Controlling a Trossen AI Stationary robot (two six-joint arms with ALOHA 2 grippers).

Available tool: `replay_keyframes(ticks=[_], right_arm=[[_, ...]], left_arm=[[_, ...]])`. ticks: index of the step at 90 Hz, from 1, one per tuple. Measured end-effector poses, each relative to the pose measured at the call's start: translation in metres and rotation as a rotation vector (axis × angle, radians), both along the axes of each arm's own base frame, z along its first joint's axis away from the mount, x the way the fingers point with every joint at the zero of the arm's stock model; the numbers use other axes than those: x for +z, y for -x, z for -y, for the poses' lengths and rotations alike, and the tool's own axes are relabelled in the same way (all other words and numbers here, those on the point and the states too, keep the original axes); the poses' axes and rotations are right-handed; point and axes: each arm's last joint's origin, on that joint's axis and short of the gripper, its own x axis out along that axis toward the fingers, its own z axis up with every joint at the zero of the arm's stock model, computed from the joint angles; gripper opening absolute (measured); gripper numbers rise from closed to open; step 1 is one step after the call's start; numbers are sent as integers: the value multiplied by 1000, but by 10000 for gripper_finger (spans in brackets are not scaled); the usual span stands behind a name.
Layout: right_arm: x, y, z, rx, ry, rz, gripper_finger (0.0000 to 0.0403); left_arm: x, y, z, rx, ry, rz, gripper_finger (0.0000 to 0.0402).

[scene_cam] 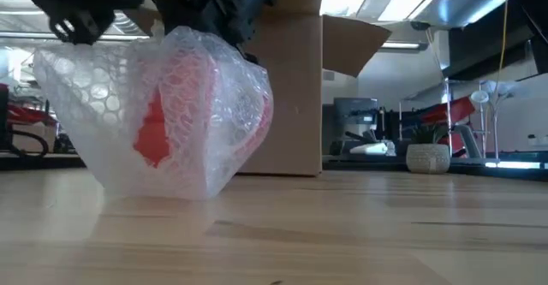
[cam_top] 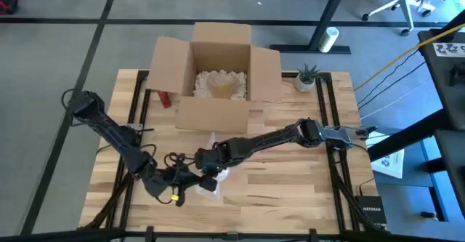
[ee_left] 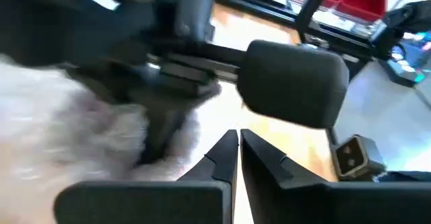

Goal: Wrap mug
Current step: Wrap the red mug with bubble wrap

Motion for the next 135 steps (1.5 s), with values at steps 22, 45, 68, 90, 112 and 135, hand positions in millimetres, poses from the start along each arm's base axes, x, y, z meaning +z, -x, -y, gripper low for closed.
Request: replay_keyframes(ticks=[22, 45, 68, 90, 112, 135], right_arm=[[0, 1, 0, 5, -4, -7, 0], [0, 0, -1, 6, -8, 3, 0], [0, -1, -1, 7, -11, 7, 0], [0, -1, -1, 4, -13, 8, 0], [1, -2, -2, 4, -34, 14, 0], [11, 8, -5, -12, -28, -53, 0]], left_arm=[[-15, 14, -14, 156, 56, -154, 0], [-28, 7, -5, 130, 123, -175, 0], [-16, -8, 1, 41, 104, -42, 0], [-14, -17, -9, 66, 81, -27, 0], [-14, -23, -17, 88, 66, -30, 0], [-17, -25, -23, 101, 51, -64, 0]])
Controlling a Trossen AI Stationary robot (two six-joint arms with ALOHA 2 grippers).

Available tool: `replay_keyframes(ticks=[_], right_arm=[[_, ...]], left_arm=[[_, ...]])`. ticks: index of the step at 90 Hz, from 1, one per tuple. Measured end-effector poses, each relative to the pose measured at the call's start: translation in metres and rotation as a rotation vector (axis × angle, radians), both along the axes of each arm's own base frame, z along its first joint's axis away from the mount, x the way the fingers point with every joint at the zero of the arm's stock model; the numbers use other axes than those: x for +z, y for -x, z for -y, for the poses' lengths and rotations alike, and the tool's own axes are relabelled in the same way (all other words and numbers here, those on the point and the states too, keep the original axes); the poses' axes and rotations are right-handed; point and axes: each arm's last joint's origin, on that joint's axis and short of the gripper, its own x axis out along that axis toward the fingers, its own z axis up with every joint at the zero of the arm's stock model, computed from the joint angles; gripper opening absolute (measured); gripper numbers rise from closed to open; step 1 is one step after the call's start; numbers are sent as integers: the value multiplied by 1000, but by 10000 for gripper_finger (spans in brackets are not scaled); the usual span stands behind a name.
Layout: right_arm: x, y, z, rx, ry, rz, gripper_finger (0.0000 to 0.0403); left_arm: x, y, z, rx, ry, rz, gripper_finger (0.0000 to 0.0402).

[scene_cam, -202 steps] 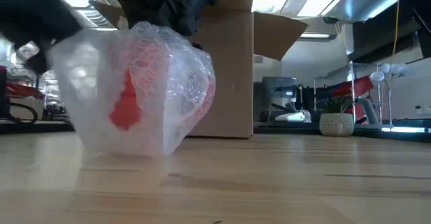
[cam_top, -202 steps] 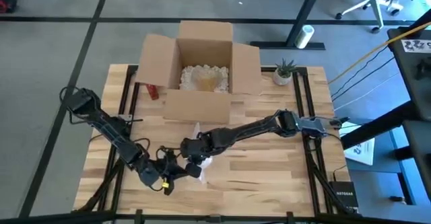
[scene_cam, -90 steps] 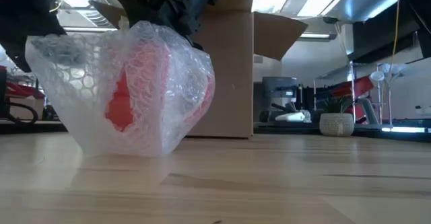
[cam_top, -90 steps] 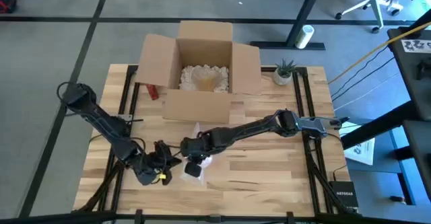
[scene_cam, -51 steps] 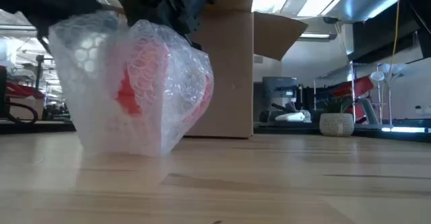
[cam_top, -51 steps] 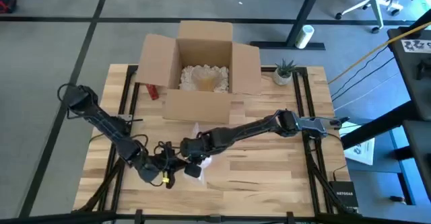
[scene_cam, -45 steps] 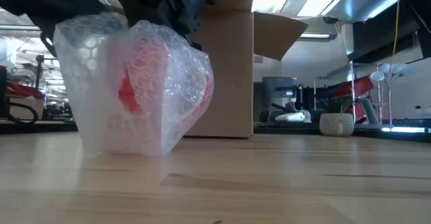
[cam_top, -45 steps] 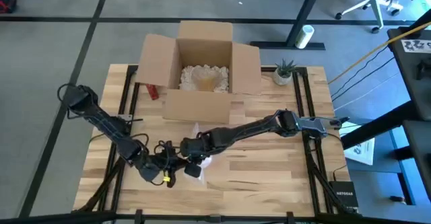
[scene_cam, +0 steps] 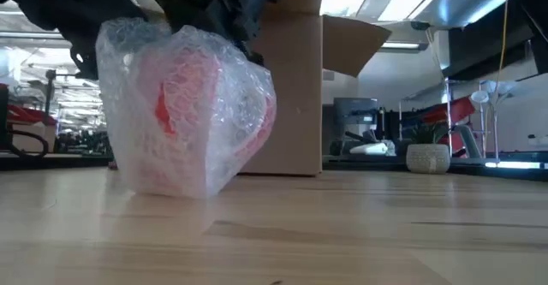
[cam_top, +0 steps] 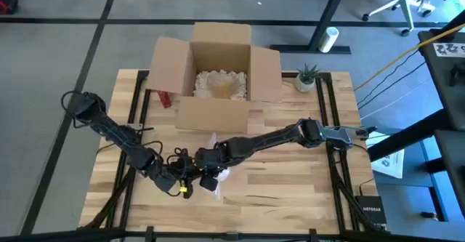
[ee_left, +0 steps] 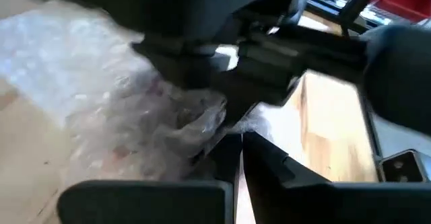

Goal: Wrap mug
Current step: Wrap the red mug with bubble wrap

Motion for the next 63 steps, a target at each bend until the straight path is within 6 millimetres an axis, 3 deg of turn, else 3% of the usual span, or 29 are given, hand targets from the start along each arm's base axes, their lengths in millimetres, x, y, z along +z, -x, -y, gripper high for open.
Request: replay_keyframes(ticks=[32, 63], right_arm=[[43, 9, -10, -19, 126, 21, 0], [64, 23, -16, -25, 190, -4, 0]], left_arm=[[-1, -5, -9, 36, -15, -11, 0], [-1, -8, -14, 35, -19, -21, 0]])
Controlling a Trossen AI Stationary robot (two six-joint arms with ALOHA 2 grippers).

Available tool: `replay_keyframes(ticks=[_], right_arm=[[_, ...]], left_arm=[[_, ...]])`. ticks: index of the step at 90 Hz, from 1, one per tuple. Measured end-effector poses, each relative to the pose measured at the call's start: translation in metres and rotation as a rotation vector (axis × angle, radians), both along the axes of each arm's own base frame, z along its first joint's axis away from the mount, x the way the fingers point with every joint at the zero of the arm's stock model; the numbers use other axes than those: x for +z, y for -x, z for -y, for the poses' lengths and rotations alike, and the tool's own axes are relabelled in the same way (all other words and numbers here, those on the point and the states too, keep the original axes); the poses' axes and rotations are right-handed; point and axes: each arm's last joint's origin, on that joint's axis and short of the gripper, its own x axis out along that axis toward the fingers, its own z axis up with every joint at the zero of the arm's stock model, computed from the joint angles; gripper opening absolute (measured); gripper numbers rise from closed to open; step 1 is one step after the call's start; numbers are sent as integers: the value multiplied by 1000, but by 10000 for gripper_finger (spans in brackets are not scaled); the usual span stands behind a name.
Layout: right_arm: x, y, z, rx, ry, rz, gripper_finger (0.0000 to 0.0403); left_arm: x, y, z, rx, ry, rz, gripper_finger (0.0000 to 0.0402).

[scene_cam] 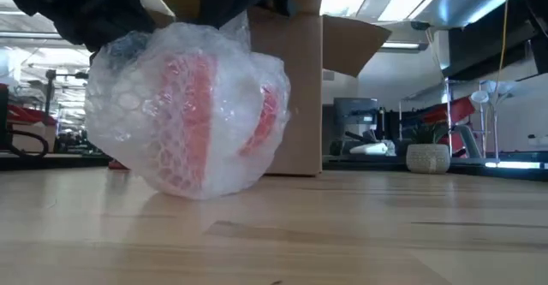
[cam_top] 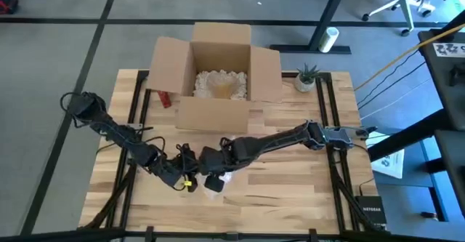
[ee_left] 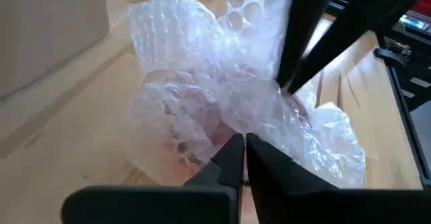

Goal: Wrap mug
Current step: Wrap the red mug with bubble wrap

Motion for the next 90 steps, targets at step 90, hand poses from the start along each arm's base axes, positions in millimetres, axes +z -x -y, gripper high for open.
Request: replay_keyframes(ticks=[90], right_arm=[[-97, -15, 23, 63, -106, -68, 0]], left_arm=[[32, 50, 8, -43, -21, 1, 0]])
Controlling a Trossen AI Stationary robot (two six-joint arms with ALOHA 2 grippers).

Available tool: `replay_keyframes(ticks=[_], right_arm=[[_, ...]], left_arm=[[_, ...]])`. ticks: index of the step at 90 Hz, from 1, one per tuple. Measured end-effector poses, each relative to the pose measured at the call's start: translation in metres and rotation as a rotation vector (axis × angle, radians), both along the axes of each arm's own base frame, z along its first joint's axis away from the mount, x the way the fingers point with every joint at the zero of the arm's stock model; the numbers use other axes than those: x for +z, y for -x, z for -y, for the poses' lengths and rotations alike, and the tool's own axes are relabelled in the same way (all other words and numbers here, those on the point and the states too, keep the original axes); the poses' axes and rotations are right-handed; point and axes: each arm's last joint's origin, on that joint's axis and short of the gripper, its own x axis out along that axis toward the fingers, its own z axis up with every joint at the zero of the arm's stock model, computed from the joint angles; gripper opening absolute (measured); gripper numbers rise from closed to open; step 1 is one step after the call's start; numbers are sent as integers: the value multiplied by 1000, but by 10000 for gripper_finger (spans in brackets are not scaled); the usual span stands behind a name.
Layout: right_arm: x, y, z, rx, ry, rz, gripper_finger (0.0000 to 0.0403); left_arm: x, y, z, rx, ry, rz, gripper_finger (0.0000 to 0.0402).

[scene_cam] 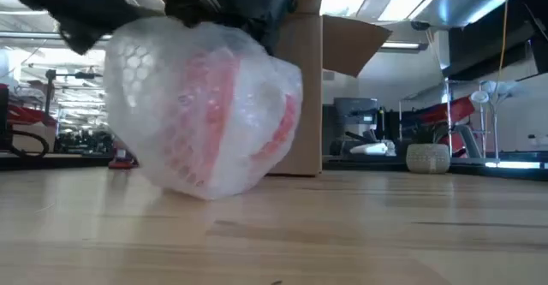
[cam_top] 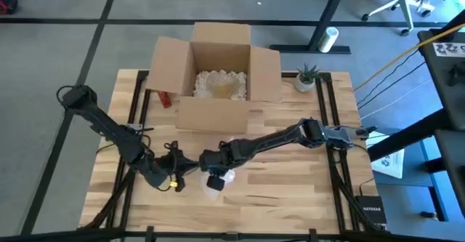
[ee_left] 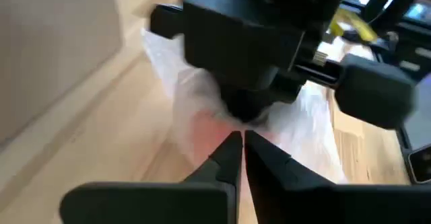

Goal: Wrap mug
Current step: Wrap the red mug with bubble wrap

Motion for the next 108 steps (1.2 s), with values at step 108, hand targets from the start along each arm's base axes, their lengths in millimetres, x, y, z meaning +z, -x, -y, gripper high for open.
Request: replay_keyframes(ticks=[108], right_arm=[[20, -12, -8, -41, -72, 113, 0]], left_arm=[[-32, -35, 20, -6, -13, 52, 0]])
